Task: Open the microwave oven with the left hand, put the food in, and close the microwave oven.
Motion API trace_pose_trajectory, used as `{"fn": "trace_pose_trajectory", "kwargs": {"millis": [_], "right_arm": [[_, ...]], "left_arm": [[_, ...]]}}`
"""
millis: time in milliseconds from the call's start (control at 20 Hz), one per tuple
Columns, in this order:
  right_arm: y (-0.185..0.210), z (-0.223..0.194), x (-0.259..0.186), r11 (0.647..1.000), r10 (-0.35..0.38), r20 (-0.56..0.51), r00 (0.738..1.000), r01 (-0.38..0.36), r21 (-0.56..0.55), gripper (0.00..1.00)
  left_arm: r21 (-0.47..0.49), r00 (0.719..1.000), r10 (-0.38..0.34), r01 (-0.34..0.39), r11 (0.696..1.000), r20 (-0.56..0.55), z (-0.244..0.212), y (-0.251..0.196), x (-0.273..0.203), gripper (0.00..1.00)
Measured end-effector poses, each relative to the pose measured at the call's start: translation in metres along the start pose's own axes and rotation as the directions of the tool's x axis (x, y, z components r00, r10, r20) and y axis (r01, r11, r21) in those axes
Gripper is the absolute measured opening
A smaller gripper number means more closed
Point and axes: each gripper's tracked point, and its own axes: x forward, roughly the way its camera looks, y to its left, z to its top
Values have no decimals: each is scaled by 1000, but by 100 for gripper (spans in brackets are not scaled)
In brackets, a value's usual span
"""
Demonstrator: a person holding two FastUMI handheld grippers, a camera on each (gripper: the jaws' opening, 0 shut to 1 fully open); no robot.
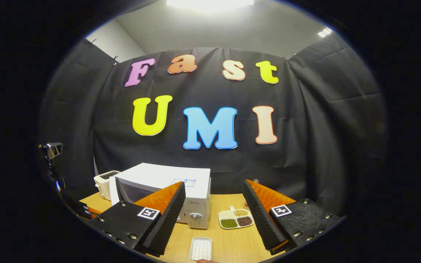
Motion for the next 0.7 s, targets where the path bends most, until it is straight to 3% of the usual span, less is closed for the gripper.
{"fn": "trace_pose_trajectory", "kwargs": {"millis": [150,200,350,700], "right_arm": [[-6,-1,5,1000,-15,-4,1000,15,1,95],[-8,-2,8,1000,-20,-11,1000,20,6,95],[-13,-4,15,999,-28,-23,999,28,29,95],[-27,-4,23,998,-58,-23,998,59,28,95]], "left_arm": [[-16,1000,-10,10,1000,12,13,0,21,11],[-17,1000,-25,26,1000,15,15,-5,28,7],[7,999,-46,46,999,10,22,-5,50,7],[4,1000,-16,16,1000,21,40,1,101,7]]}}
